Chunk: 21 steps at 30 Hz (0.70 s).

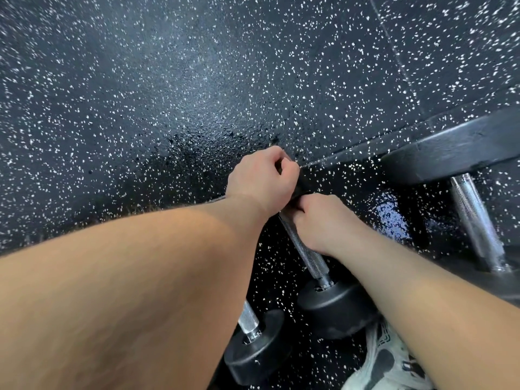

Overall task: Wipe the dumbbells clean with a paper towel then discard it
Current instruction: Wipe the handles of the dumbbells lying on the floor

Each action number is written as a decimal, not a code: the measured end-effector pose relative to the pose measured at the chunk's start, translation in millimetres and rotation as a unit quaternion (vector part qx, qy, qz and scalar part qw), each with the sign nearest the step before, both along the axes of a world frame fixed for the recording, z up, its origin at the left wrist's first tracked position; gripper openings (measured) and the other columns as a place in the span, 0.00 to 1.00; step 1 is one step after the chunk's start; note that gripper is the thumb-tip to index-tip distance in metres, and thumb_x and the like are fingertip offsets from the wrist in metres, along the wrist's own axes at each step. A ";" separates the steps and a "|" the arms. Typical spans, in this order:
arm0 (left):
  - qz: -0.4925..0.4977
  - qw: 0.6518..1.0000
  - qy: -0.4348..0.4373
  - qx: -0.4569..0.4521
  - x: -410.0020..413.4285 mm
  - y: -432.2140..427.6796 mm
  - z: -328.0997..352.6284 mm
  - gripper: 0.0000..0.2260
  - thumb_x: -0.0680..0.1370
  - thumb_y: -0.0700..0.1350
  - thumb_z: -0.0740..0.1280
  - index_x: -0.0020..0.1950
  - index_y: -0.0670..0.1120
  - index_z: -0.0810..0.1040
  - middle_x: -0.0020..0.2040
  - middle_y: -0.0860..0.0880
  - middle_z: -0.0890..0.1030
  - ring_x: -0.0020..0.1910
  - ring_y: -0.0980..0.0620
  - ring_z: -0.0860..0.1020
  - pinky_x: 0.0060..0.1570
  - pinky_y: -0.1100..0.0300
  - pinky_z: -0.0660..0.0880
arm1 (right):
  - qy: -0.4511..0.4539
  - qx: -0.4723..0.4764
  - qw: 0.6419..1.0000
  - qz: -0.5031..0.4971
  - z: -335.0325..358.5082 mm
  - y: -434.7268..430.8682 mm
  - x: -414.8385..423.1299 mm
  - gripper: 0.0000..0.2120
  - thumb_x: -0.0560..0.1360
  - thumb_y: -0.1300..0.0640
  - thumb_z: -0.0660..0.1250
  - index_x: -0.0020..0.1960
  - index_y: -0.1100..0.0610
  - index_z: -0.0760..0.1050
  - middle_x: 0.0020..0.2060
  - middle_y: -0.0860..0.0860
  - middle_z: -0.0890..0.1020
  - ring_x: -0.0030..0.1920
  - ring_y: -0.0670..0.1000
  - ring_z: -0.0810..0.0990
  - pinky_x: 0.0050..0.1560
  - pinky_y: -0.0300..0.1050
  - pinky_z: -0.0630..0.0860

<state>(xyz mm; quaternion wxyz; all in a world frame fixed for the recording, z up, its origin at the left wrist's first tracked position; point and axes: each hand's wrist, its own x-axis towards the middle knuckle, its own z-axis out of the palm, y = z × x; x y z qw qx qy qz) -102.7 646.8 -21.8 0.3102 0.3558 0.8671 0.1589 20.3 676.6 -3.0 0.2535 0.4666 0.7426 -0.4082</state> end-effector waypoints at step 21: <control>-0.002 1.000 0.006 -0.001 0.9 1.2 0.9 0.14 0.71 0.56 0.54 0.44 0.56 0.78 0.34 0.55 0.78 0.41 0.46 0.78 0.44 0.53 0.77 | 0.055 -0.103 0.980 -0.164 -36.8 -6.7 4.6 0.12 0.78 0.49 0.65 0.54 0.56 0.79 0.47 0.54 0.83 0.48 0.58 0.80 0.51 0.50 0.78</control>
